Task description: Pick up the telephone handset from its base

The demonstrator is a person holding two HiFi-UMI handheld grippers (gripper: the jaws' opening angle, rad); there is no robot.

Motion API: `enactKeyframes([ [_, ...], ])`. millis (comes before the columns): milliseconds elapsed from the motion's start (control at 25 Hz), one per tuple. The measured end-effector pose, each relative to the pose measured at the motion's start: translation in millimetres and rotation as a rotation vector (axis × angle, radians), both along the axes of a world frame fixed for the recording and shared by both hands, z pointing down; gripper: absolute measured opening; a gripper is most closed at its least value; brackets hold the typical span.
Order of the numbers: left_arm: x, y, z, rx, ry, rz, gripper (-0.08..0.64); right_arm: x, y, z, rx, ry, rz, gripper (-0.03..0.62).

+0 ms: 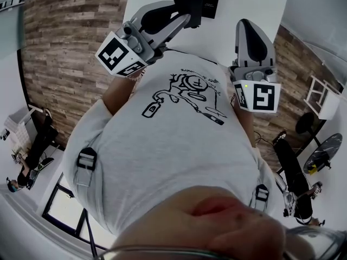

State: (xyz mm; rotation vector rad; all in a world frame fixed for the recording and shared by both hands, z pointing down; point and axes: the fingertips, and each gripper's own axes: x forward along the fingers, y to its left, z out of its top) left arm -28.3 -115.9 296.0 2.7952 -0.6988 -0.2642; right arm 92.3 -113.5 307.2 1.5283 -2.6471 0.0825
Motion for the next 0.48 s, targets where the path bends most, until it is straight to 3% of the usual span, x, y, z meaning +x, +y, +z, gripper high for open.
enactKeyframes([
  [480, 2.0, -4.5, -0.9, 0.005, -0.011, -0.017, 0.067, 2.1, -3.8, -4.4, 0.003, 0.007, -0.013, 0.006],
])
